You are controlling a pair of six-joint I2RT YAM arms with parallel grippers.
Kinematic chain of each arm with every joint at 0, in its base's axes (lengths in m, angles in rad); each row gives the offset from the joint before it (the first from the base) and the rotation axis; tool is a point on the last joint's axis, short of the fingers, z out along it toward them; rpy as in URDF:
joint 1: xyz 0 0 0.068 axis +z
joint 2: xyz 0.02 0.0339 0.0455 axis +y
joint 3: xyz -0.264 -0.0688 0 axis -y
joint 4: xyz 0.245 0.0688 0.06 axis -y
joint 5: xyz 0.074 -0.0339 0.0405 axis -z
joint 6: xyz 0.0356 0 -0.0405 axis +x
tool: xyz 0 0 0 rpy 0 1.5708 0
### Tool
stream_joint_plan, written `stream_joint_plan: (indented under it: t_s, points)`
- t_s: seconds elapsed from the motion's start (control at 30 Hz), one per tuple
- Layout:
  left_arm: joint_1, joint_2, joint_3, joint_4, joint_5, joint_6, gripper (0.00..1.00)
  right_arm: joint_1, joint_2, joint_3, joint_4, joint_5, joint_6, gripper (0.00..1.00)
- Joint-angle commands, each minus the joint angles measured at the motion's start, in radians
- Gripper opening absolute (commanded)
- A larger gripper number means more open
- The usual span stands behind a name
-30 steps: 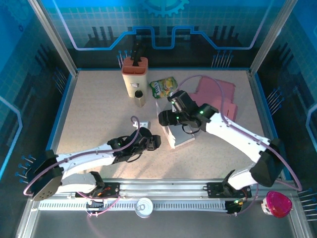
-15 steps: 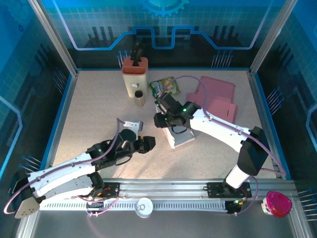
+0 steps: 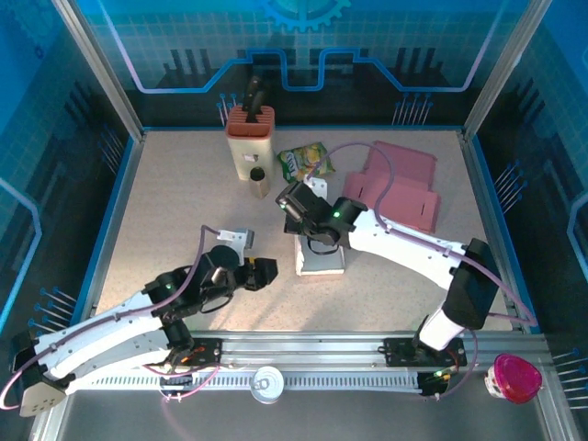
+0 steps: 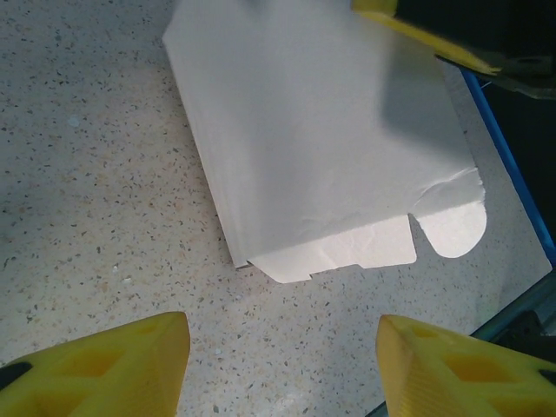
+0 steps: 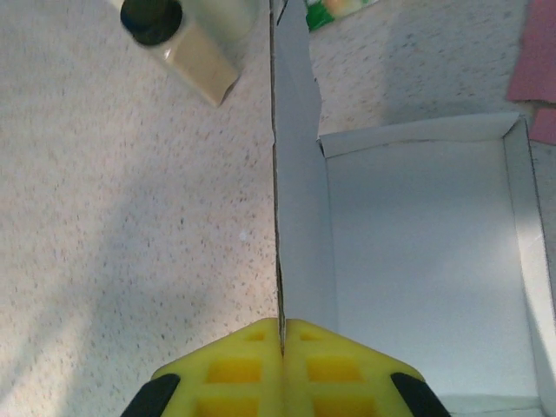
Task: Fold the paper box
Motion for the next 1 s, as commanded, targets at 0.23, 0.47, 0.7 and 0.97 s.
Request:
stream_joint_plan:
  t_s: [0.23,0.47,0.7,0.97]
  points:
    - [-0.007,-0.064,-0.008,-0.073,-0.018,0.030,0.60,0.014,0.151,0.355,-0.666,0.219,0.908,0.00]
    - [-0.008,-0.030,-0.021,-0.053,0.000,0.024,0.60,-0.004,0.284,0.497,-0.779,0.149,1.110,0.04]
    - [-0.008,0.039,-0.044,-0.017,-0.014,0.033,0.59,-0.025,0.309,0.487,-0.708,0.120,1.035,0.23]
    - [-0.008,0.125,-0.037,0.027,-0.001,0.035,0.61,-0.028,0.187,0.369,-0.520,0.196,0.772,0.45]
